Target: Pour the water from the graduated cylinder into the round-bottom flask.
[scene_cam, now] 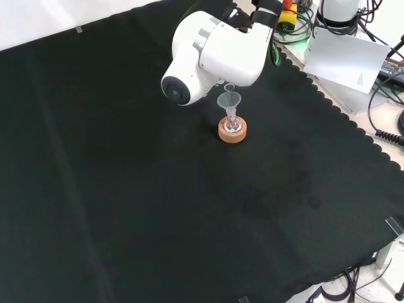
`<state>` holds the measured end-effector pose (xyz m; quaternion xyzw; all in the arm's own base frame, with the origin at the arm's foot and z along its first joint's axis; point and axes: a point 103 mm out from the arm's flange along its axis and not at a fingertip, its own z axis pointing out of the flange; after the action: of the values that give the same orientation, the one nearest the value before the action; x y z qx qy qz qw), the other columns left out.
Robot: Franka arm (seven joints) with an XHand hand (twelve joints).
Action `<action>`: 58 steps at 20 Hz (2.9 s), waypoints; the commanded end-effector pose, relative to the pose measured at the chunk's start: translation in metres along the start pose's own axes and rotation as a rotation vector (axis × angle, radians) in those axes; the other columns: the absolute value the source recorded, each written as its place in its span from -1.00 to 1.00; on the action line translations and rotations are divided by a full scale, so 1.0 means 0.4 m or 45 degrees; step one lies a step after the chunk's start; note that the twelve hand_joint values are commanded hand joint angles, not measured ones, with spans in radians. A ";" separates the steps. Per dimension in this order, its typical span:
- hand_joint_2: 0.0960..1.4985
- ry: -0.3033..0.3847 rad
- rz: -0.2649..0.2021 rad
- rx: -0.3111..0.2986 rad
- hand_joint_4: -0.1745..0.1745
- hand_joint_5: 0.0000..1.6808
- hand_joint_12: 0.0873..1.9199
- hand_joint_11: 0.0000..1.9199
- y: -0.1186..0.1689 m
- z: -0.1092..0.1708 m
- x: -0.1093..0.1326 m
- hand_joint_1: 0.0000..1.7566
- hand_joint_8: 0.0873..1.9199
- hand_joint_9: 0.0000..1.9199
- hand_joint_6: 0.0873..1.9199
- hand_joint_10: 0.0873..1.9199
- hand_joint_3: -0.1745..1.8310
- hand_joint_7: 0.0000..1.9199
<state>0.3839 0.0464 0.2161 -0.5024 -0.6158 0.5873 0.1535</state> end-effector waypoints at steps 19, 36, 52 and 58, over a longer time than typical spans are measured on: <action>0.47 0.009 0.009 0.017 -1.00 0.13 -0.29 0.28 -0.001 -0.012 0.003 0.43 0.03 0.51 0.05 -1.00 -0.83 0.03; 0.47 0.103 -0.059 -0.190 -1.00 0.13 -0.30 0.28 -0.012 0.000 -0.011 0.43 0.03 0.51 0.05 -1.00 -0.83 0.03; 0.47 0.504 -0.329 -0.628 -1.00 0.13 -0.30 0.27 -0.007 0.036 -0.111 0.43 0.03 0.51 0.05 -1.00 -0.83 0.03; 0.47 0.553 -0.405 -0.768 -1.00 0.13 -0.30 0.27 0.019 0.012 -0.137 0.43 0.03 0.51 0.05 -1.00 -0.83 0.03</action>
<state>0.3993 0.0063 0.2302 -0.5335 -0.7691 0.2800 0.2132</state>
